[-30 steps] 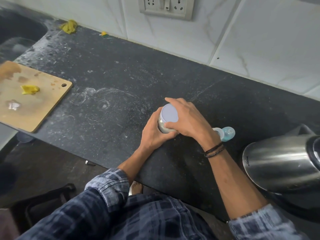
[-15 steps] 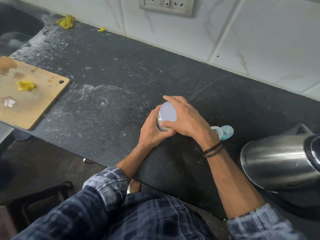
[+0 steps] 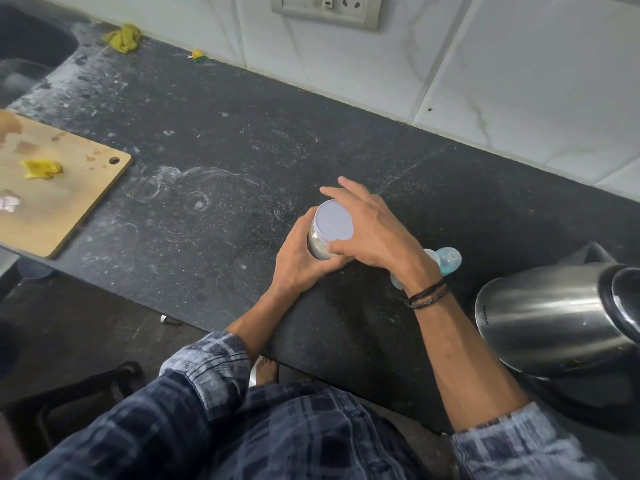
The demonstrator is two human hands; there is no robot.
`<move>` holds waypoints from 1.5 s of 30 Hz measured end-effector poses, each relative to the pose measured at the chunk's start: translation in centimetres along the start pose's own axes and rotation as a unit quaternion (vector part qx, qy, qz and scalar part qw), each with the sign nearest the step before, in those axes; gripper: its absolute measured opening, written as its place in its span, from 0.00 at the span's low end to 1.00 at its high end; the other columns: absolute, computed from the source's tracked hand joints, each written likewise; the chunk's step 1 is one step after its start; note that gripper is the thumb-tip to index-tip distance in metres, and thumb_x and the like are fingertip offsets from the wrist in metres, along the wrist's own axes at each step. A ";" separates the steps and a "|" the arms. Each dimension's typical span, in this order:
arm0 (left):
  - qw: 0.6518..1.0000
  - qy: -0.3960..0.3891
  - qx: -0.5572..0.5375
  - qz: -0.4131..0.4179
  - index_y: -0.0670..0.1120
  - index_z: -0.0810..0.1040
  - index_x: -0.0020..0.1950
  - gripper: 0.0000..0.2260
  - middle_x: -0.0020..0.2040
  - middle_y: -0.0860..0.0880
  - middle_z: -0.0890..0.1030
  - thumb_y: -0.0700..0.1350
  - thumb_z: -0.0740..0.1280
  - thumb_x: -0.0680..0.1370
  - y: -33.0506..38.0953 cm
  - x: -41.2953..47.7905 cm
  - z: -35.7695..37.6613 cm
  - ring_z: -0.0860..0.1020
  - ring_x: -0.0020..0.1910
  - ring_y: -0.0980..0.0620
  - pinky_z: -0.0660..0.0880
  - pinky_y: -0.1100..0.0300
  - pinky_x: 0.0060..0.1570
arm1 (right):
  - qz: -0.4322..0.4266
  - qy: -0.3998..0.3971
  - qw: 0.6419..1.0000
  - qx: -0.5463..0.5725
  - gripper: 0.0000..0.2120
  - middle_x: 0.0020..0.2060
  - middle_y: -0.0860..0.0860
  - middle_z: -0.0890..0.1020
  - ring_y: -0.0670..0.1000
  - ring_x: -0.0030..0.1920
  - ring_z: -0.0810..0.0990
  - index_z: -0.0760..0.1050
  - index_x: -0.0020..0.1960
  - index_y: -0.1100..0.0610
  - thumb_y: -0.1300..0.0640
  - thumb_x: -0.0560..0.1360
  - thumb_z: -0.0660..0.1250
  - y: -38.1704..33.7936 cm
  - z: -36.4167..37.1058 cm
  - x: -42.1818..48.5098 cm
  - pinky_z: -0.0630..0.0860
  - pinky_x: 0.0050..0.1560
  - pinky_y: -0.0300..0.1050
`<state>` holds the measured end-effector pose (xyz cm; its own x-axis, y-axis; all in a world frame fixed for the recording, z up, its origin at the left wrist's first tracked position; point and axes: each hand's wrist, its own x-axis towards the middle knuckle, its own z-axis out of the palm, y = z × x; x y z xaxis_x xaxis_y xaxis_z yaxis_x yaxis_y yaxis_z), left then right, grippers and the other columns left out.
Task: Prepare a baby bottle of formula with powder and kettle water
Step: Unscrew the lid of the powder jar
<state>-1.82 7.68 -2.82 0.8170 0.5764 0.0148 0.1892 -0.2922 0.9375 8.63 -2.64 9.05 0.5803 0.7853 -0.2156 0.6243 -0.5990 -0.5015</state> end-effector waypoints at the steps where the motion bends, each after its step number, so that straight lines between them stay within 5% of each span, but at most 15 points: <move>1: 1.000 0.000 0.001 -0.002 0.61 0.67 0.74 0.41 0.67 0.66 0.74 0.64 0.78 0.64 0.0 0.0 0.0 0.72 0.66 0.68 0.71 0.59 0.66 | 0.004 0.008 1.000 -0.004 0.42 0.81 0.46 0.58 0.55 0.76 0.63 0.60 0.80 0.42 0.53 0.72 0.76 -0.1 0.0 0.0 0.68 0.71 0.53; 5: 1.000 -0.004 0.004 -0.004 0.60 0.67 0.74 0.41 0.67 0.65 0.74 0.59 0.80 0.64 -0.2 0.1 0.0 0.72 0.65 0.68 0.72 0.59 0.65 | 0.001 0.015 1.000 -0.011 0.38 0.77 0.46 0.66 0.55 0.73 0.67 0.62 0.80 0.43 0.52 0.74 0.75 -0.3 0.6 0.0 0.69 0.67 0.50; 9: 1.000 -0.006 0.004 0.003 0.59 0.66 0.75 0.42 0.68 0.66 0.73 0.59 0.79 0.64 -0.3 0.1 0.0 0.72 0.67 0.66 0.71 0.60 0.65 | -0.010 -0.011 1.000 -0.010 0.45 0.82 0.44 0.55 0.56 0.78 0.60 0.56 0.80 0.37 0.56 0.71 0.74 -0.7 0.4 -0.1 0.66 0.73 0.57; 13: 1.000 -0.002 0.007 0.000 0.61 0.66 0.74 0.41 0.68 0.64 0.75 0.55 0.82 0.65 -0.4 0.2 0.0 0.73 0.66 0.63 0.73 0.56 0.65 | -0.008 0.014 1.000 -0.021 0.41 0.78 0.47 0.65 0.57 0.74 0.66 0.60 0.81 0.43 0.54 0.73 0.75 -0.6 0.8 0.1 0.70 0.70 0.54; 17: 1.000 -0.001 0.008 0.001 0.60 0.66 0.75 0.42 0.68 0.65 0.74 0.58 0.80 0.64 -0.5 0.2 0.1 0.73 0.67 0.63 0.72 0.57 0.66 | -0.009 0.013 1.000 -0.007 0.41 0.80 0.47 0.58 0.57 0.75 0.63 0.61 0.80 0.43 0.58 0.71 0.74 -0.5 0.8 0.2 0.69 0.72 0.55; 22: 1.000 0.001 0.004 -0.003 0.64 0.66 0.73 0.40 0.65 0.69 0.74 0.57 0.80 0.64 -0.3 0.2 0.1 0.73 0.65 0.67 0.72 0.60 0.63 | -0.006 0.033 0.999 -0.034 0.37 0.74 0.48 0.66 0.55 0.70 0.68 0.63 0.79 0.44 0.54 0.73 0.74 -0.5 1.3 0.2 0.72 0.68 0.53; 25: 1.000 0.002 0.007 -0.001 0.65 0.65 0.72 0.40 0.63 0.72 0.73 0.59 0.79 0.64 -0.2 0.2 0.1 0.72 0.64 0.71 0.70 0.65 0.61 | -0.003 0.041 0.999 -0.008 0.38 0.77 0.48 0.61 0.55 0.73 0.65 0.65 0.78 0.44 0.52 0.72 0.76 -0.6 1.2 0.1 0.71 0.70 0.55; 28: 1.000 0.005 0.012 0.002 0.63 0.65 0.72 0.40 0.66 0.66 0.74 0.57 0.80 0.65 -0.4 0.2 0.2 0.73 0.65 0.65 0.73 0.58 0.64 | 0.006 0.056 0.998 -0.014 0.38 0.74 0.50 0.64 0.56 0.71 0.68 0.66 0.78 0.45 0.45 0.71 0.77 -0.8 1.3 0.1 0.72 0.68 0.53; 34: 1.000 0.005 0.011 0.004 0.63 0.66 0.73 0.40 0.65 0.68 0.74 0.54 0.82 0.66 -0.5 0.2 0.1 0.72 0.64 0.69 0.70 0.64 0.62 | -0.002 0.053 0.998 -0.015 0.35 0.75 0.47 0.64 0.54 0.70 0.68 0.67 0.77 0.46 0.54 0.73 0.75 -0.5 1.4 0.1 0.74 0.67 0.52; 45: 1.000 0.007 0.001 0.005 0.61 0.67 0.74 0.41 0.68 0.64 0.75 0.59 0.80 0.65 -0.4 0.1 0.2 0.74 0.66 0.65 0.71 0.62 0.64 | 0.029 0.080 0.996 0.021 0.33 0.67 0.48 0.71 0.53 0.66 0.72 0.70 0.74 0.44 0.52 0.71 0.76 -0.3 1.8 0.4 0.70 0.57 0.43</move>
<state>-1.68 7.73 -3.28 0.8109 0.5846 0.0283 0.1831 -0.2993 0.9364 7.72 -1.87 7.58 0.6929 0.7125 -0.1105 0.5670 -0.6332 -0.5269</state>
